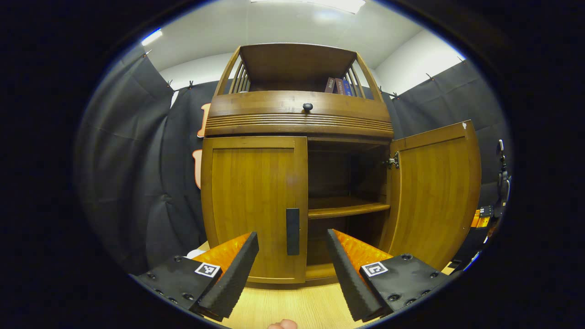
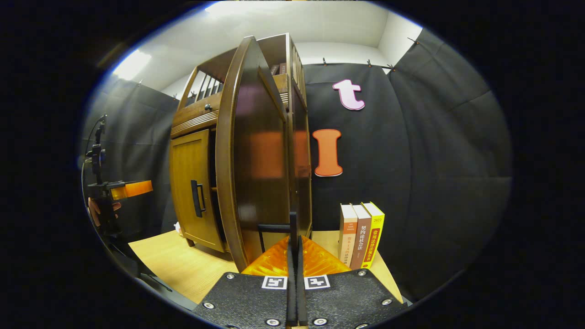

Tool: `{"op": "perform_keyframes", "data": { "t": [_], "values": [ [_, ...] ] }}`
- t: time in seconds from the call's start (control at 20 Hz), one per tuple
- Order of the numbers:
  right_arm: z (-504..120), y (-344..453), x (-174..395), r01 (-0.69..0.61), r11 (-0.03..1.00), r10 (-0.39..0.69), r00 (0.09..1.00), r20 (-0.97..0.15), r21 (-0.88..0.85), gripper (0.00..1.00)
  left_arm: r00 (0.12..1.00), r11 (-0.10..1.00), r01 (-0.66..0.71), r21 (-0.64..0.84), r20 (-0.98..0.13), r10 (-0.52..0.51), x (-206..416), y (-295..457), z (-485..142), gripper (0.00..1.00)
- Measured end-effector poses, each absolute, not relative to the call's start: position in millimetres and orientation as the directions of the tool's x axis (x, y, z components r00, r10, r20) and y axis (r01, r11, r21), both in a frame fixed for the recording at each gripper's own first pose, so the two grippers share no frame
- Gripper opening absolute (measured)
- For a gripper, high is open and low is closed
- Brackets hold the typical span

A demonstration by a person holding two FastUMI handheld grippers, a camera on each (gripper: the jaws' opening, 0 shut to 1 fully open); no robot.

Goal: Open the right door of the double-door shoe cabinet with the right hand, and open the left door with the left hand.

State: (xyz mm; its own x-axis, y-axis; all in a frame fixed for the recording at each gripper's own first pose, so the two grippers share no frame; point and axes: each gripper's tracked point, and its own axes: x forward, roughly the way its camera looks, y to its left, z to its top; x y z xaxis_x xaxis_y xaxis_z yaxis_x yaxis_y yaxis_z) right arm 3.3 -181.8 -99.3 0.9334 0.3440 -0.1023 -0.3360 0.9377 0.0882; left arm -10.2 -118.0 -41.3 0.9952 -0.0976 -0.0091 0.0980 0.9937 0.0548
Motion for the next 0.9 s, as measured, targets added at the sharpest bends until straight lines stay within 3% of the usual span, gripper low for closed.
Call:
{"op": "perform_keyframes", "data": {
  "t": [0.05,0.1,0.8,0.9],
  "values": [
    [-99.3,-182.6,1.2,-0.334,0.938,0.343,0.934,-0.102,0.091,0.05,0.995,0.994,0.101,0.053,-0.007,-0.100,-10.8,-119.4,-41.3,0.94],
    [-99.1,-182.4,1.1,-0.330,0.940,0.337,0.936,-0.103,0.082,0.00,0.995,0.993,0.101,0.053,-0.005,-0.101,-11.1,-120.4,-41.4,0.94],
    [-105.0,-189.0,-26.7,-0.175,0.982,0.182,0.975,-0.128,0.067,0.00,0.993,0.992,0.118,0.049,-0.016,-0.117,-8.4,-104.3,-45.6,0.94],
    [-105.0,-190.7,-33.6,-0.140,0.987,0.149,0.980,-0.130,0.073,0.00,0.993,0.992,0.119,0.044,-0.013,-0.118,-8.0,-99.9,-47.0,0.99]
  ]
}}
